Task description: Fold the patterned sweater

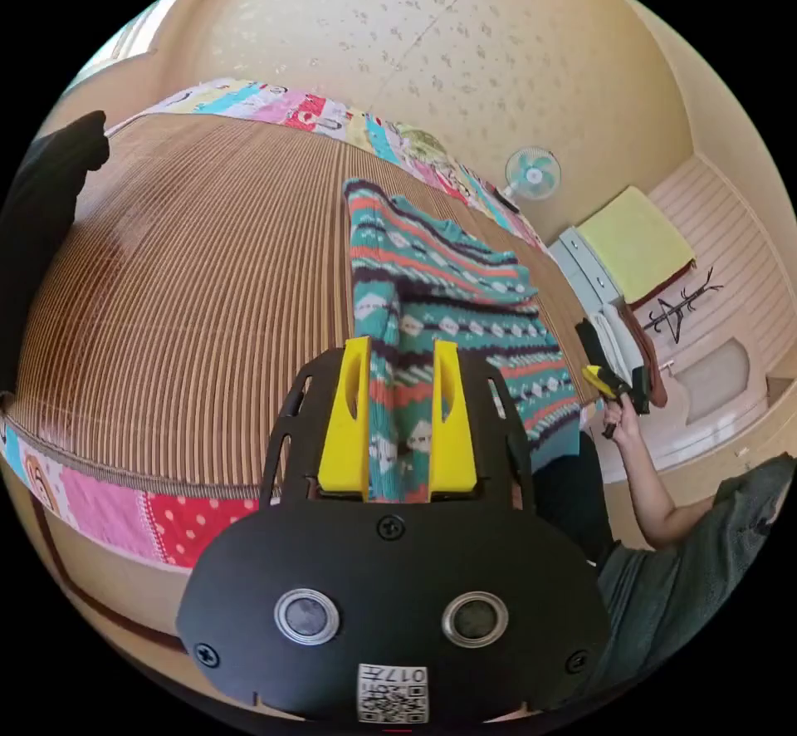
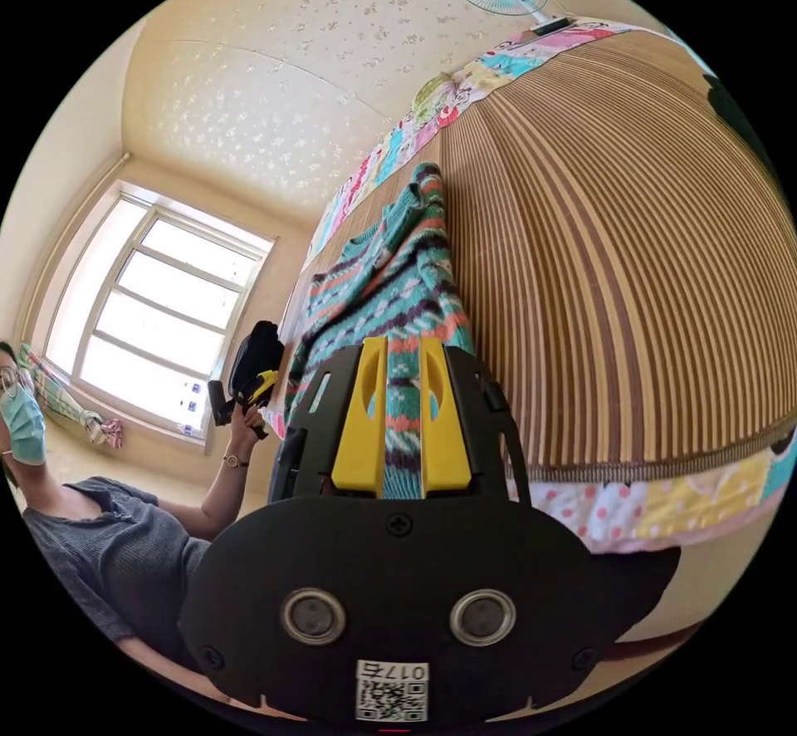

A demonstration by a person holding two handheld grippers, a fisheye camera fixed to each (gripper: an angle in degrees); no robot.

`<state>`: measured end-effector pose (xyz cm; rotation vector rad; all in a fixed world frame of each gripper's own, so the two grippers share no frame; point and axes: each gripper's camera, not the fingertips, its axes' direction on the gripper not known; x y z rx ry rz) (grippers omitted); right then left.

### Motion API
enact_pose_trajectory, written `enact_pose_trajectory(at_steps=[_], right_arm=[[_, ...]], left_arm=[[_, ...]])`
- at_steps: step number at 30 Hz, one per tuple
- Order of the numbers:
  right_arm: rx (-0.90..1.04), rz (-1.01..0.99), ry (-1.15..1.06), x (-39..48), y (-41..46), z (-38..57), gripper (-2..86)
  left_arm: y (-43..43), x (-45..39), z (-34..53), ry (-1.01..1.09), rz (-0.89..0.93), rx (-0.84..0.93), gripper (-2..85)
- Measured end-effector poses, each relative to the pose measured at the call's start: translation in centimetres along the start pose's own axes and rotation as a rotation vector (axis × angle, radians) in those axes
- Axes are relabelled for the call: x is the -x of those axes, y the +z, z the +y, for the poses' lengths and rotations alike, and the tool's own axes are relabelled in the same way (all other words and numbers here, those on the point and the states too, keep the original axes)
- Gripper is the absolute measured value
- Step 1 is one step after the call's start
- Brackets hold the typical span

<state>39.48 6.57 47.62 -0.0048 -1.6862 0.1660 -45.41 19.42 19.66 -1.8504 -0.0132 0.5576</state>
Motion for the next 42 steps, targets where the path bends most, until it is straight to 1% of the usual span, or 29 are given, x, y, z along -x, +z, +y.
enact_pose_trajectory(at_steps=[2,5,6,8,10,12,14,15,16,17,18,19,21,23,24,26,28,29,30,31,33,35,36,39,41,42], right_arm=[[0.041,0.034,0.009,0.3,-1.0,1.7,6.8],[0.16,0.14,-0.003,1.3,-1.0,3.0,7.3],[0.197,0.19,0.006,1.4,-0.7,3.2,7.7],[0.213,0.223,0.038,1.3,-0.6,3.1,8.7],[0.203,0.173,0.059,1.3,-0.9,2.7,10.0],[0.168,0.082,0.084,1.4,-1.8,1.9,11.0],[0.15,0.041,0.099,1.5,-2.5,1.5,11.4],[0.152,0.029,0.104,1.7,-3.0,1.3,11.7],[0.155,0.028,0.105,1.8,-3.2,1.3,11.8],[0.17,0.037,0.106,2.1,-3.7,1.2,12.1],[0.195,0.058,0.106,2.2,-4.1,1.3,12.6],[0.21,0.071,0.108,2.2,-4.3,1.4,12.8],[0.306,0.135,0.127,1.5,-4.7,1.9,14.4],[0.373,0.165,0.149,0.5,-4.5,2.5,15.6],[0.421,0.127,0.155,0.0,-4.0,2.9,16.1],[0.481,0.041,0.177,-0.9,-2.9,3.6,16.1],[0.504,-0.023,0.194,-1.3,-2.0,4.1,14.4],[0.487,-0.1,0.203,-1.1,-2.1,4.2,10.9],[0.45,-0.207,0.223,-0.7,-2.9,4.2,5.4],[0.421,-0.279,0.219,-0.4,-3.6,4.1,4.9],[0.186,-0.671,0.145,1.2,-8.6,3.5,3.3],[0.028,-0.87,0.087,2.0,-12.9,3.1,2.6],[-0.022,-0.879,0.039,3.1,-15.5,2.8,2.3],[-0.091,-0.856,-0.089,6.7,-21.0,2.4,1.8],[-0.117,-0.901,-0.17,9.0,-23.1,2.6,1.6],[-0.141,-0.939,-0.23,10.4,-24.2,2.9,1.5]], left_arm=[[-1.4,-1.4,4.8,-0.011,-0.027,0.164,14.6],[-2.5,-2.6,8.8,-0.034,-0.041,0.325,18.0],[-2.8,-2.8,9.3,-0.033,-0.046,0.345,18.2],[-3.6,-2.8,9.9,-0.029,-0.053,0.414,18.6],[-4.9,-2.4,8.9,-0.021,-0.022,0.432,18.4],[-6.5,-1.6,7.5,-0.012,-0.003,0.438,17.8],[-6.6,0.2,5.9,-0.038,0.024,0.581,15.1],[-6.5,0.6,5.8,-0.047,0.045,0.626,13.7],[-6.9,1.2,5.6,-0.054,0.101,0.689,10.8],[-8.4,1.5,5.5,-0.043,0.159,0.694,7.0],[-9.5,1.6,5.5,-0.036,0.183,0.679,5.2],[-12.1,1.9,5.6,-0.033,0.241,0.65,4.8],[-16.1,2.9,6.1,-0.061,0.364,0.61,4.5],[-22.2,4.3,6.8,-0.085,0.612,0.47,4.2],[-23.7,4.8,7.0,-0.092,0.689,0.417,4.2],[-28.9,7.2,7.8,-0.147,0.976,0.198,4.0],[-31.1,8.6,8.1,-0.179,1.083,0.112,4.0],[-32.2,9.2,7.9,-0.185,1.128,0.079,3.9],[-32.7,9.5,7.8,-0.188,1.149,0.065,3.9],[-33.7,9.7,7.4,-0.192,1.194,0.03,3.9],[-35.8,9.5,6.3,-0.165,1.244,-0.031,3.9],[-39.0,9.0,4.4,-0.117,1.282,-0.106,3.9],[-39.8,8.9,3.9,-0.103,1.288,-0.125,3.9],[-44.5,7.9,2.1,0.021,1.357,-0.24,3.9],[-47.7,6.8,1.7,0.134,1.411,-0.324,3.9],[-48.4,6.5,1.8,0.157,1.42,-0.356,3.9]])
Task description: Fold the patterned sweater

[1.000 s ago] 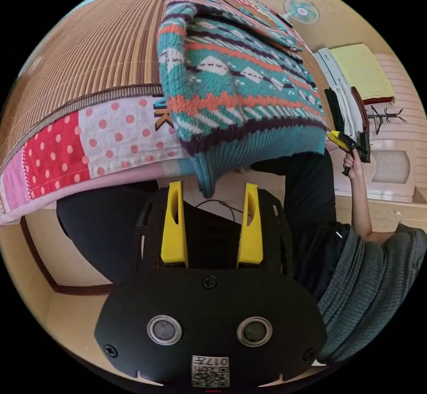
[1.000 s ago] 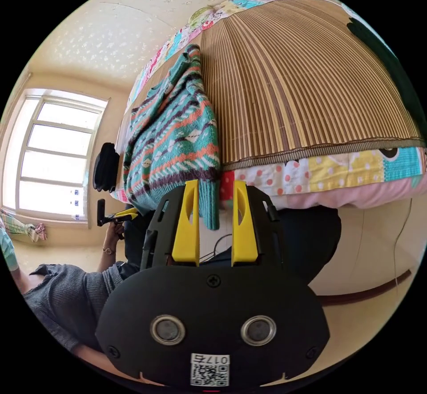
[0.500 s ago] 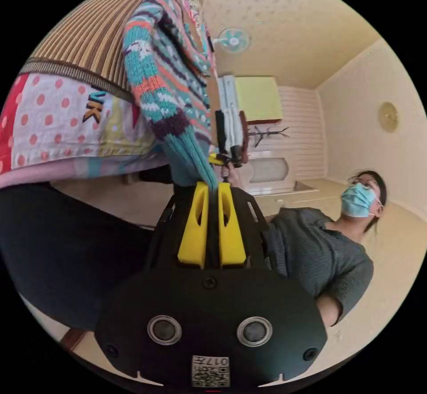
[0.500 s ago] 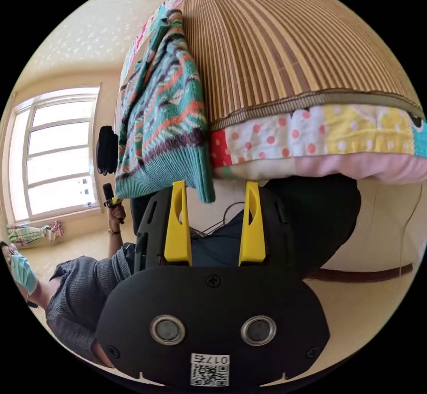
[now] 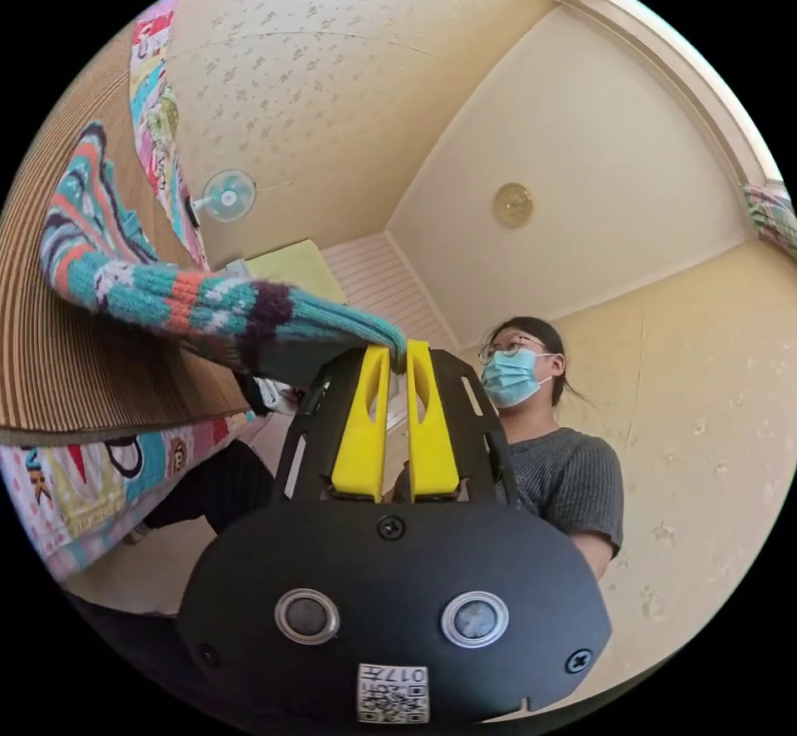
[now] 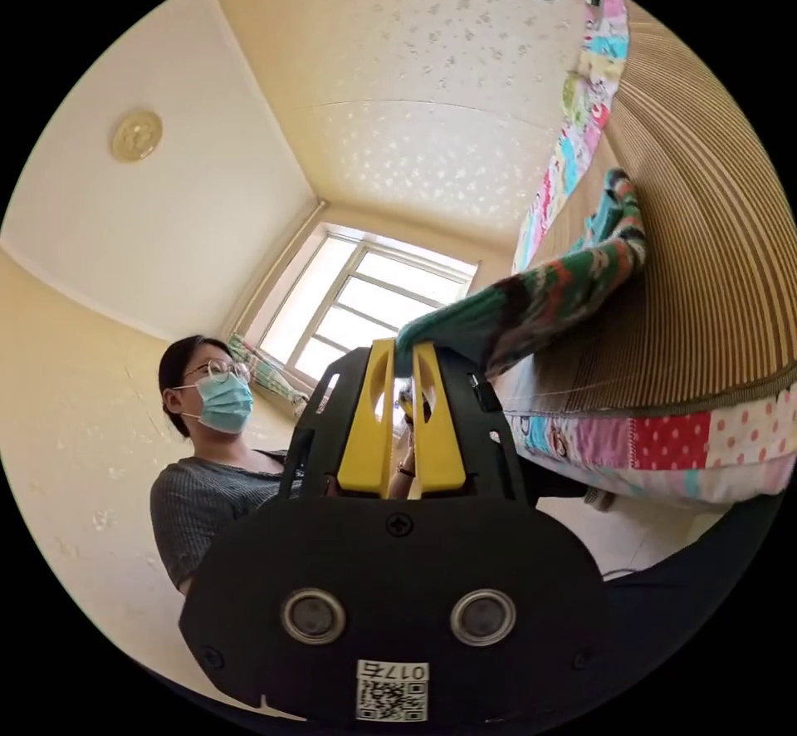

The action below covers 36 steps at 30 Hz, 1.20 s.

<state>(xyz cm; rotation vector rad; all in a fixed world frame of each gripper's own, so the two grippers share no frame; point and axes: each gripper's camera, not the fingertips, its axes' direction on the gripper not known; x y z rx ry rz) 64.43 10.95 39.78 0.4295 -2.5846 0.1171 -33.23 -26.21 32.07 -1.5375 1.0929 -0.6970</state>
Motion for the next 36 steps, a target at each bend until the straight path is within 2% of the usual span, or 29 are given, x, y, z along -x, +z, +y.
enact_pose_trajectory(at_steps=[3,5,6,9,11,13,16,18,20,23,25,27,29,31,34,36], right_arm=[[-0.02,-0.089,-0.122,2.0,0.7,-0.2,1.4],[-0.06,-0.039,-0.096,0.7,0.4,-0.5,1.3],[-0.083,0.068,-0.002,-1.6,-0.3,-0.8,1.3],[-0.156,0.355,0.298,-9.7,-2.4,-0.5,1.2],[-0.178,0.397,0.389,-14.0,-2.7,-0.8,1.2],[-0.188,0.412,0.372,-16.4,-1.9,-2.4,1.3],[-0.19,0.482,0.278,-19.3,0.6,-6.7,1.4],[-0.203,0.601,0.233,-22.8,2.7,-9.6,1.7],[-0.197,0.719,0.233,-26.7,4.4,-10.7,2.0],[-0.188,0.858,0.276,-34.2,6.3,-10.0,3.0],[-0.216,0.868,0.333,-38.3,6.4,-8.1,4.2],[-0.292,0.916,0.267,-40.7,6.0,-5.4,6.0],[-0.337,0.948,0.257,-41.7,5.4,-3.8,7.0],[-0.359,0.988,0.252,-41.8,5.5,-2.6,9.8],[-0.239,1.062,0.106,-39.5,8.8,-0.9,12.8],[-0.078,1.101,0.013,-38.4,13.5,1.5,12.8]], left_arm=[[1.1,-2.2,0.6,0.132,0.089,-0.032,3.9],[1.3,-1.0,1.3,0.13,0.107,-0.071,4.0],[1.2,-0.3,1.4,0.106,0.08,-0.091,4.0],[-0.1,5.5,1.4,-0.062,-0.175,-0.175,4.0],[-0.1,11.3,-0.9,-0.148,-0.244,-0.155,4.0],[-0.1,14.9,-3.4,-0.202,-0.254,-0.218,4.0],[1.0,19.6,-9.0,-0.173,-0.296,-0.286,4.0],[2.2,22.0,-12.6,-0.145,-0.421,-0.288,4.0],[4.0,26.1,-16.3,-0.15,-0.643,-0.278,4.0],[5.9,31.8,-17.6,-0.175,-0.856,-0.261,4.6],[6.6,34.6,-17.0,-0.158,-0.894,-0.277,5.5],[6.6,36.3,-16.5,-0.129,-0.879,-0.299,7.8],[6.2,37.5,-16.5,-0.129,-0.785,-0.312,13.0],[5.9,36.4,-16.2,-0.118,-0.77,-0.331,15.8],[4.9,33.0,-13.7,-0.191,-0.807,-0.386,19.7],[4.4,31.1,-11.1,-0.23,-0.864,-0.393,22.5]])
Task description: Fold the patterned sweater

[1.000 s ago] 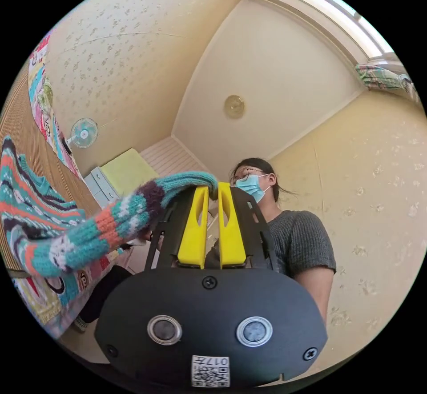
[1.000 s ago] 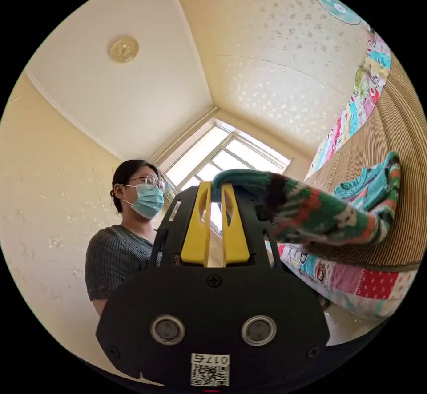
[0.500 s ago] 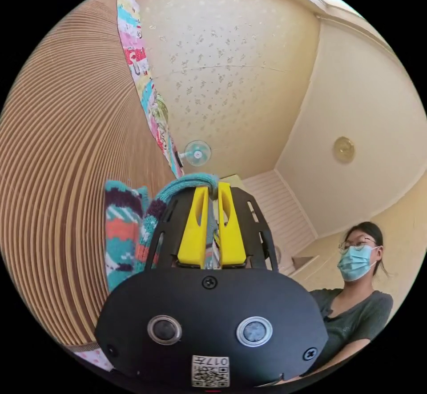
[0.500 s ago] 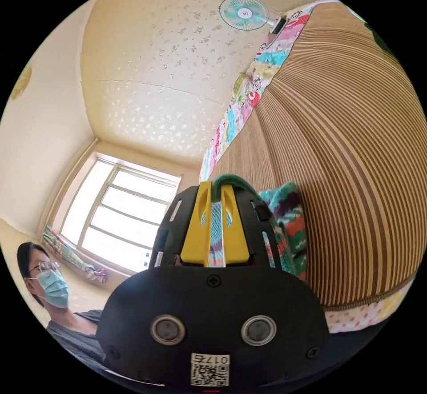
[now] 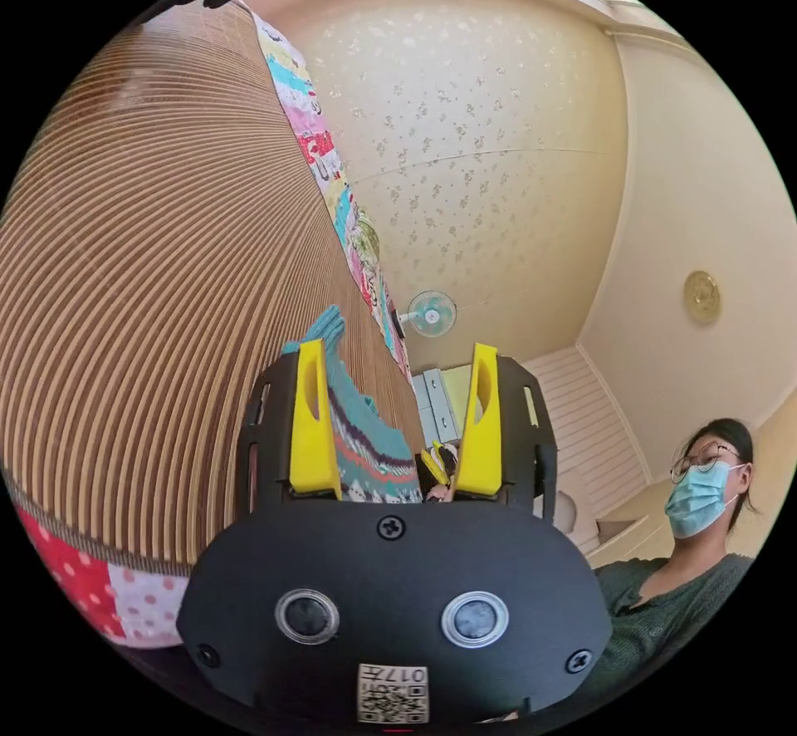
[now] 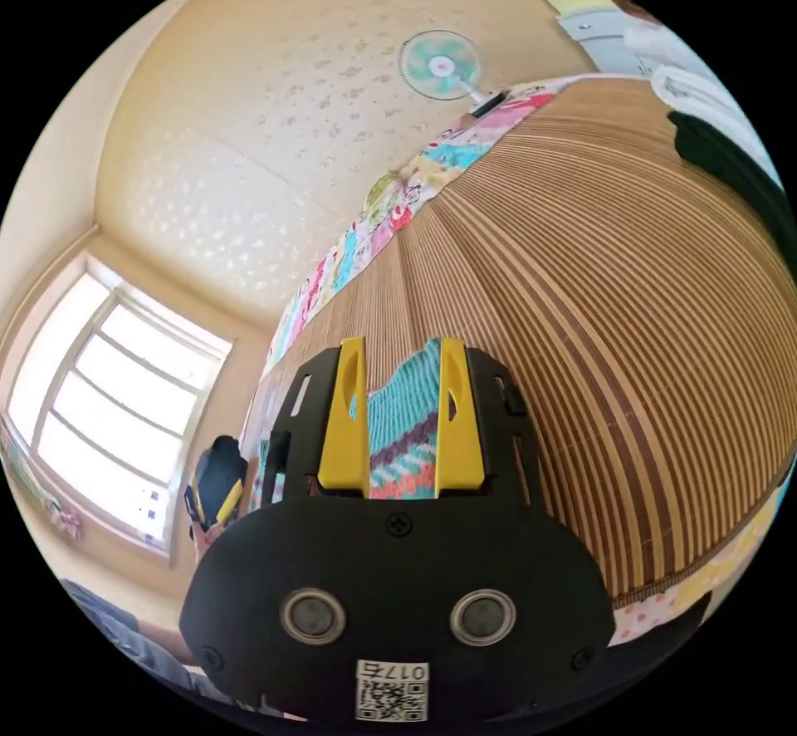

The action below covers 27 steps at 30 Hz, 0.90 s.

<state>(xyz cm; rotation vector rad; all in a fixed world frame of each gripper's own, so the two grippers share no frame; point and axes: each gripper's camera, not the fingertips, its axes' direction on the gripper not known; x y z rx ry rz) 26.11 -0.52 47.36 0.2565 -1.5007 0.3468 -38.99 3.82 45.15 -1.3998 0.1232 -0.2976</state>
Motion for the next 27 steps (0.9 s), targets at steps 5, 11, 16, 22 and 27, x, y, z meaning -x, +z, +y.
enact_pose_trajectory(at_steps=[5,11,16,22,27], right_arm=[[0.27,0.06,-0.213,8.2,6.4,7.2,12.7],[0.508,-0.126,-0.317,15.6,15.2,14.7,12.9],[0.682,-0.161,-0.391,21.1,20.2,19.3,14.1],[0.84,-0.199,-0.482,28.0,24.9,20.5,23.8],[0.954,0.028,-0.578,36.9,29.6,19.9,28.1]], left_arm=[[-2.4,2.0,9.3,-0.04,-0.278,0.085,22.8],[1.7,9.3,16.1,-0.224,-0.224,0.121,21.8],[3.2,14.4,18.0,-0.253,-0.138,0.07,16.5],[5.7,14.0,19.9,-0.076,-0.184,0.058,10.4],[10.4,7.6,23.6,0.29,-0.272,0.1,9.5]])
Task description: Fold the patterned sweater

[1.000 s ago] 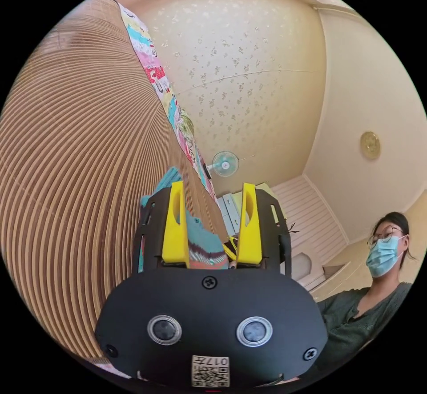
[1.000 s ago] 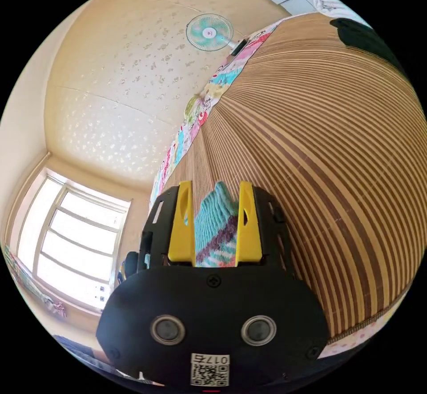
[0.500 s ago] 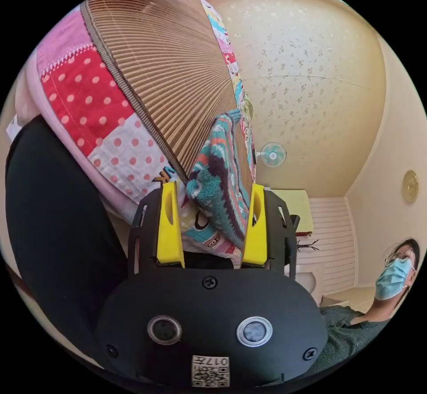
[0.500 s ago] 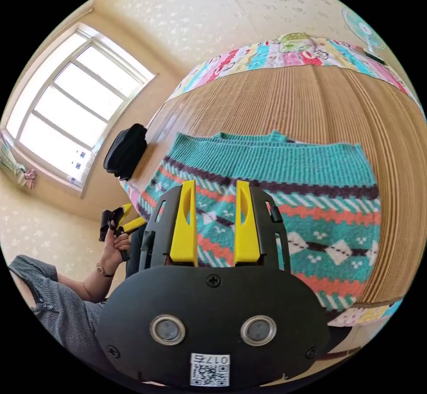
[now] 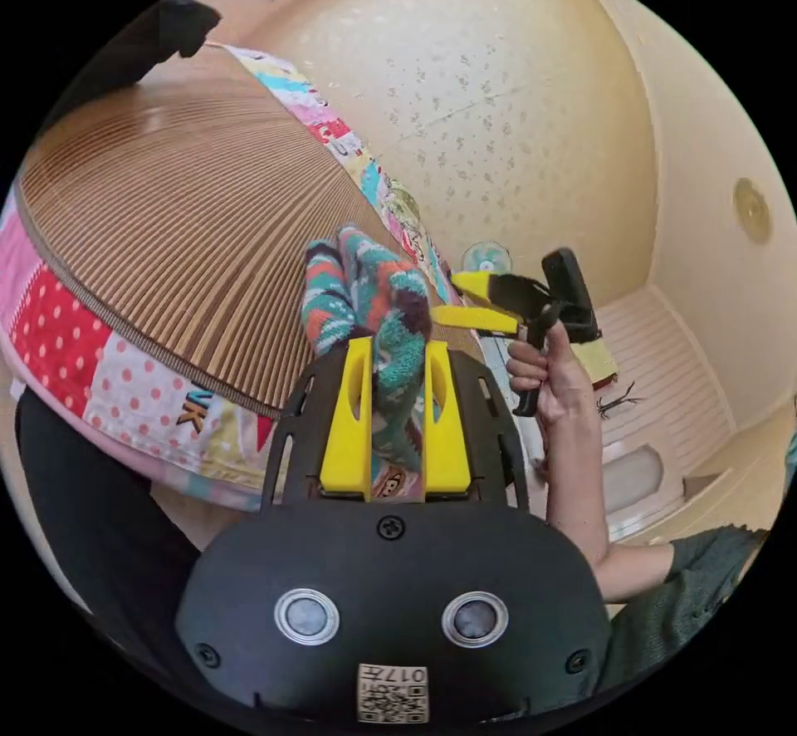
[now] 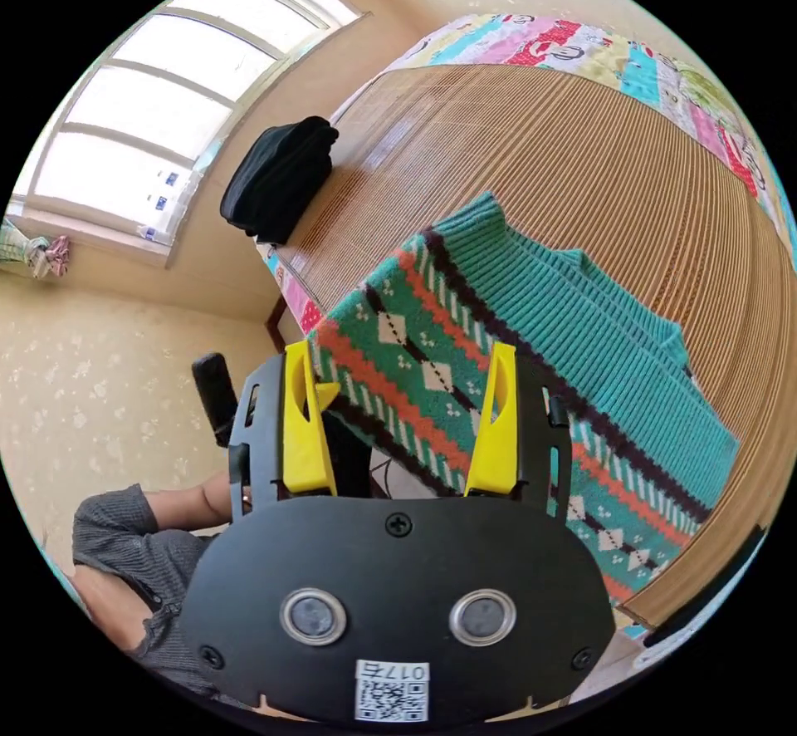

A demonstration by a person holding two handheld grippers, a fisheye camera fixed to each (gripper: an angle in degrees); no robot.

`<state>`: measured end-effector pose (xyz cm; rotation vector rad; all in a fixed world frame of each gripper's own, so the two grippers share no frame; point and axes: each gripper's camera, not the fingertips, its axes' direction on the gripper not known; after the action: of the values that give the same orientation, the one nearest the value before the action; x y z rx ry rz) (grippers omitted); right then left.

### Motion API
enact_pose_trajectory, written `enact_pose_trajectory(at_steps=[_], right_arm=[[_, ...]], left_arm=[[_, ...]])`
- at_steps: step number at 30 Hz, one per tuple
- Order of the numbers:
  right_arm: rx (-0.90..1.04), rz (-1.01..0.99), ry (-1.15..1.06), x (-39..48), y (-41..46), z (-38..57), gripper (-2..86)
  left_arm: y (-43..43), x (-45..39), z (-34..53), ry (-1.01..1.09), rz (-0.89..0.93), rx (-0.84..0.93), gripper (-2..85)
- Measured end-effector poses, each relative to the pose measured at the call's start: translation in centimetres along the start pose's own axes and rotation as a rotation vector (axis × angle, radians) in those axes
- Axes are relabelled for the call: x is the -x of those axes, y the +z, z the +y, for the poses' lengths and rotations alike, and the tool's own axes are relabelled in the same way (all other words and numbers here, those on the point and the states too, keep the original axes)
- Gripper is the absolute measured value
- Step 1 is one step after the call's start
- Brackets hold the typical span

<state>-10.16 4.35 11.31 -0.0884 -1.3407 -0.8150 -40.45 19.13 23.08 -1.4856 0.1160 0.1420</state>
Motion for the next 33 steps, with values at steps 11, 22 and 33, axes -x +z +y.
enact_pose_trajectory(at_steps=[11,22,33], right_arm=[[0.454,0.267,-0.082,-0.1,2.7,-1.5,10.1],[-0.415,-0.544,-0.026,-29.0,-25.7,25.6,6.0],[-0.549,-0.654,0.453,-44.9,-25.0,47.7,11.6]], left_arm=[[6.0,-4.2,11.2,0.366,-0.097,0.119,9.5],[1.5,6.5,17.3,0.224,0.151,0.199,12.4],[12.7,4.7,18.6,0.316,0.188,0.456,16.3]])
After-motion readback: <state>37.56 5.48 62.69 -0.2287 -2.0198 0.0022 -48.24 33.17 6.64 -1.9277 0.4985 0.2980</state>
